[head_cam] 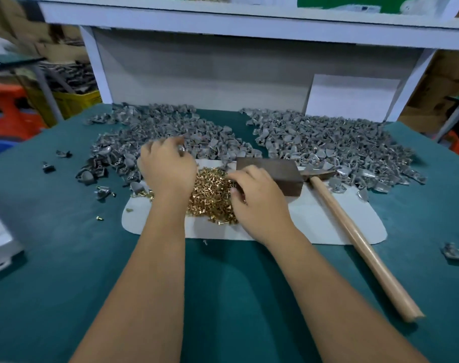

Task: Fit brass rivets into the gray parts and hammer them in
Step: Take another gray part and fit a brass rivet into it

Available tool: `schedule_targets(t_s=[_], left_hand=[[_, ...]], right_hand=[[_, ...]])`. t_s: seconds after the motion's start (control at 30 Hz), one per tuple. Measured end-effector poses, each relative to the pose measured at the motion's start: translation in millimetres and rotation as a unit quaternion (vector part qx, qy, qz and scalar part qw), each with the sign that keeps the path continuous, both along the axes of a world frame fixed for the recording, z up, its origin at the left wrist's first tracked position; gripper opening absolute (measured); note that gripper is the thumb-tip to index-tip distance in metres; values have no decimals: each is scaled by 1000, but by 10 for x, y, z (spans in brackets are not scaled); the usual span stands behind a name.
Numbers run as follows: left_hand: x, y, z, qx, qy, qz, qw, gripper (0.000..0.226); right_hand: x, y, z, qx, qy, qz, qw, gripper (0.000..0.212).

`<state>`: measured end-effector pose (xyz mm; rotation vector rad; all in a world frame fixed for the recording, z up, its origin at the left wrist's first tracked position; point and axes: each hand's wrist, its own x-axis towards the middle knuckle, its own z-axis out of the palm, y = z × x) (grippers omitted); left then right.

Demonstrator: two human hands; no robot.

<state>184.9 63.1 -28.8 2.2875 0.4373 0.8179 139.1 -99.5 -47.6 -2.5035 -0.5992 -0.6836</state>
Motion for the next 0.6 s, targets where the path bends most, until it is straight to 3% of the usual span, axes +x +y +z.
schedule_targets(t_s=[0.17, 0.3, 0.43, 0.5, 0.6], left_hand=[[42, 223, -24, -103, 105, -27, 989, 37], [119, 581, 47, -45, 167, 30, 985, 44], [111, 936, -97, -67, 290, 112, 948, 58], [135, 970, -170, -48, 310, 88, 945, 63], [238, 885, -153, -62, 261, -16, 963, 64]], right_hand=[[-4, 36, -16, -45, 15, 31, 998, 29], [14, 37, -6, -28, 37, 24, 999, 29], [2, 89, -1, -29, 49, 33, 998, 29], [-16, 117, 2, -26, 49, 45, 997, 28], [-20, 110, -5, -25, 56, 54, 997, 29]])
